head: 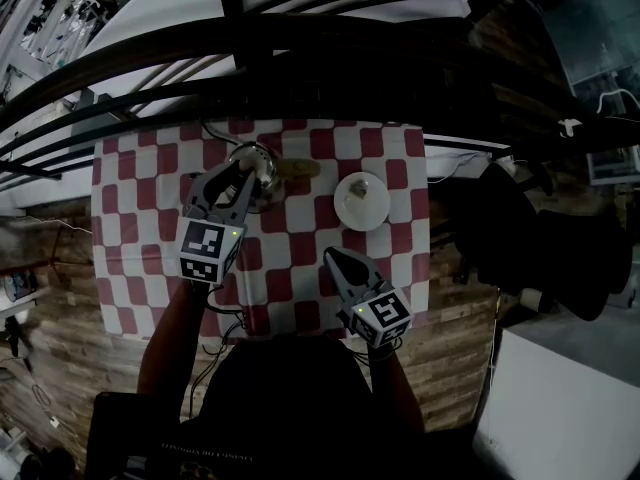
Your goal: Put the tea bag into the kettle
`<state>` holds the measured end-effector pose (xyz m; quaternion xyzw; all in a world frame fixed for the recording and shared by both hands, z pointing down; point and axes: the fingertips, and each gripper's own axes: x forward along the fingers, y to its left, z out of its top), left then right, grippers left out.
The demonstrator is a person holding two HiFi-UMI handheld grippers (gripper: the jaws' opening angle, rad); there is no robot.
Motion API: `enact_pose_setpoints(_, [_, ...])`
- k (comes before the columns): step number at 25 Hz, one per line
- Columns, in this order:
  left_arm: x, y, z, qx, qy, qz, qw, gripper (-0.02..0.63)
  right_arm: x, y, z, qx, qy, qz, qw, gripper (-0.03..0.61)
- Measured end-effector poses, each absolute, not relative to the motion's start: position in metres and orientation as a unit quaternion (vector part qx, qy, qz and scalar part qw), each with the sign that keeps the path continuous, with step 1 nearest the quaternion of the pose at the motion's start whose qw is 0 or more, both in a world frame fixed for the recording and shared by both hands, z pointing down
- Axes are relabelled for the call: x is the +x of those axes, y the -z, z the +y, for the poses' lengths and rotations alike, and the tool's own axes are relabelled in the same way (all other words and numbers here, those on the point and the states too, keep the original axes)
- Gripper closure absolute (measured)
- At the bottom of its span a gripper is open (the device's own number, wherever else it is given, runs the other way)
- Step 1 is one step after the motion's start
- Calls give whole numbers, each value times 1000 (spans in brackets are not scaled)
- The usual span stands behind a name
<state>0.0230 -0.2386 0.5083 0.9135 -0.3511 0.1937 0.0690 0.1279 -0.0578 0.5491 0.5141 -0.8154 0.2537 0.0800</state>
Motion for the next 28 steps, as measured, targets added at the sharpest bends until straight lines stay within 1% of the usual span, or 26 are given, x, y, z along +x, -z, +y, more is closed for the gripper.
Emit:
enact_pose_setpoints(6, [26, -507, -238, 916, -188, -348, 65, 506, 129, -549, -58, 514, -254, -816, 80, 563])
enact_pose_setpoints(8, [25, -503, -236, 918, -183, -344, 69, 410, 129, -547, -59, 514, -252, -816, 79, 563])
enact_pose_setpoints(9, [24, -501, -235, 919, -183, -342, 70, 385, 128, -546, -60, 514, -250, -817, 79, 563])
enact_pose_setpoints(10, [23, -498, -234, 920, -182, -341, 70, 379, 127, -544, -61, 512, -248, -818, 78, 563])
enact_pose_setpoints(13, [18, -488, -229, 921, -177, -342, 62, 379, 125, -540, -64, 512, -244, -820, 77, 563])
enact_pose_setpoints(17, [5, -492, -223, 915, -182, -351, 73, 379, 121, -534, -67, 509, -238, -823, 77, 563])
enact_pose_setpoints(23, [-9, -478, -204, 913, -176, -362, 69, 379, 113, -525, -62, 501, -223, -833, 76, 563])
enact_pose_setpoints(28, [-31, -472, -183, 909, -177, -370, 70, 423, 106, -508, -57, 495, -208, -841, 70, 563])
